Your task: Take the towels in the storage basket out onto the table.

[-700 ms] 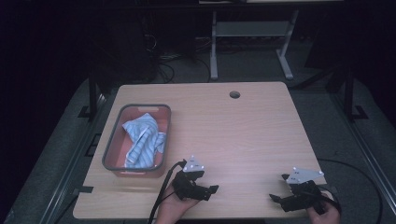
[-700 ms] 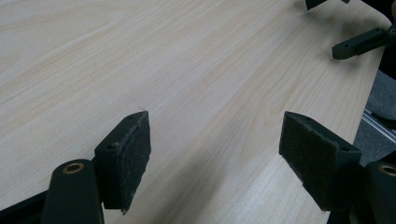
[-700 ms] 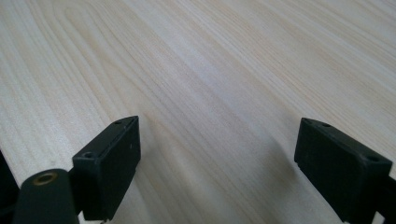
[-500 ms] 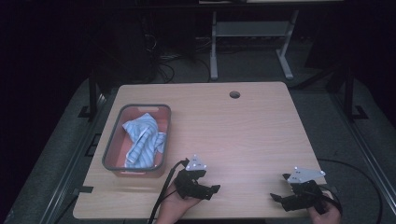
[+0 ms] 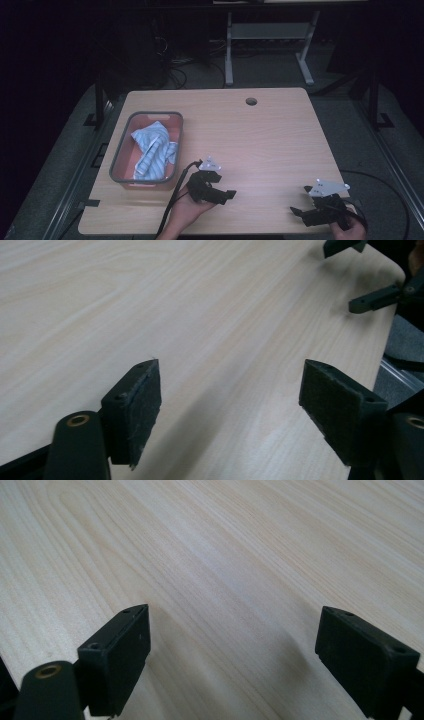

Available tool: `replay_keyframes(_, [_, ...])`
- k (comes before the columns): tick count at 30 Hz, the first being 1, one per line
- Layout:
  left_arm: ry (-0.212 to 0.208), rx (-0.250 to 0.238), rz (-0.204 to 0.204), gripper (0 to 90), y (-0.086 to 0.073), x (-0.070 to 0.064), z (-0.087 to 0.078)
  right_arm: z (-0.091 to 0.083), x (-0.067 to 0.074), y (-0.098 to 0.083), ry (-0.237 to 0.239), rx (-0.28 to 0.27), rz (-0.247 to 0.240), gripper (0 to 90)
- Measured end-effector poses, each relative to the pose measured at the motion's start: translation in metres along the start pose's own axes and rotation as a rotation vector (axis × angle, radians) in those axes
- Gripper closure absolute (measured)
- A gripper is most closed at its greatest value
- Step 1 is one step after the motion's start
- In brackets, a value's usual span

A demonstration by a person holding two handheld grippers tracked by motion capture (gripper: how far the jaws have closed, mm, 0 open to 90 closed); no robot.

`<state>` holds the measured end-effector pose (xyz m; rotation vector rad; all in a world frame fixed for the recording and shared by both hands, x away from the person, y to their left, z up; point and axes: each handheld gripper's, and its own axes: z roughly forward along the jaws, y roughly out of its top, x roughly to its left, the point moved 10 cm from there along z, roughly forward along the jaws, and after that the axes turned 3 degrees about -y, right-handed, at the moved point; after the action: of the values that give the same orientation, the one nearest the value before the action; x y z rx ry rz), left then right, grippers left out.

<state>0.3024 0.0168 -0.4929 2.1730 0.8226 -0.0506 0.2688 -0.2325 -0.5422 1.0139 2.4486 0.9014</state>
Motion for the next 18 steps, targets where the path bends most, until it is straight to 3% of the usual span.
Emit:
replay_keyframes(8, [0.004, -0.003, -0.021, 22.1, 0.023, 0.013, -0.016, 0.0, 0.004, 0.001, 0.001, 0.005, -0.012, 13.8])
replay_keyframes(11, [0.013, 0.008, -0.01, 22.6, 0.027, 0.015, -0.019, 0.0, 0.003, 0.001, -0.002, 0.002, -0.02, 13.8])
replay_keyframes(18, [0.062, 0.029, 0.003, 22.8, 0.038, 0.026, -0.032, 0.0, 0.004, 0.001, 0.003, 0.004, -0.016, 13.8])
